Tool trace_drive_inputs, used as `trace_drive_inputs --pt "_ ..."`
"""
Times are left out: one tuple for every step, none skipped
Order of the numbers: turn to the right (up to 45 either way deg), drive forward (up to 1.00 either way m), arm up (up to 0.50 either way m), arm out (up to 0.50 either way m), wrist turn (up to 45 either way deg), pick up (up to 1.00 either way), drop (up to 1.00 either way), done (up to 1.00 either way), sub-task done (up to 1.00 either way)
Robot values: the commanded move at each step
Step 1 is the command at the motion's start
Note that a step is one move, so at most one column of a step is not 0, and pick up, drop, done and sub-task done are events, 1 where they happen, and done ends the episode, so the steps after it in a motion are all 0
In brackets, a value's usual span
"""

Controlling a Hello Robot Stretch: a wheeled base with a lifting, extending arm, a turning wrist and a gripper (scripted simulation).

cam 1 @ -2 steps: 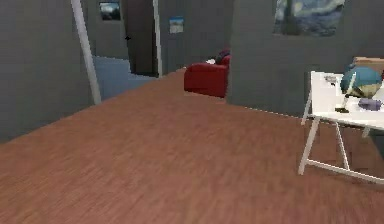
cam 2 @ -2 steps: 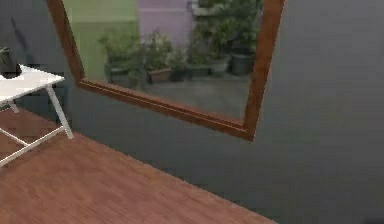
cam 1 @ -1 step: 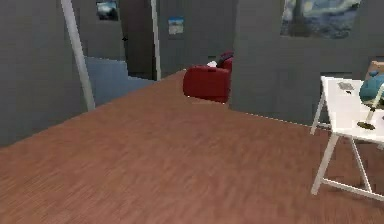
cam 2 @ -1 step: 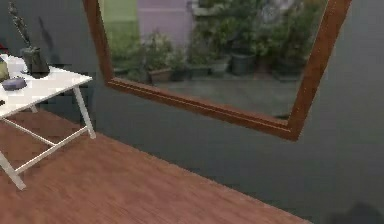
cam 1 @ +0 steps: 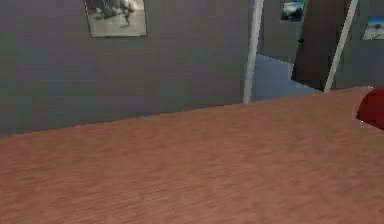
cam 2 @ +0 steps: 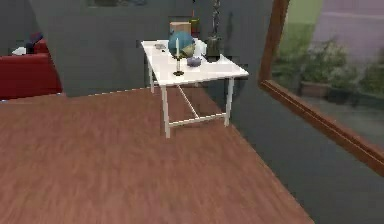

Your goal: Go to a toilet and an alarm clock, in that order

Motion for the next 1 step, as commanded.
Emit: trace_drive_inputs --pt "-27.0 0.0 0.0 0.0 0.0 0.0 0.0 0.0 0.0"
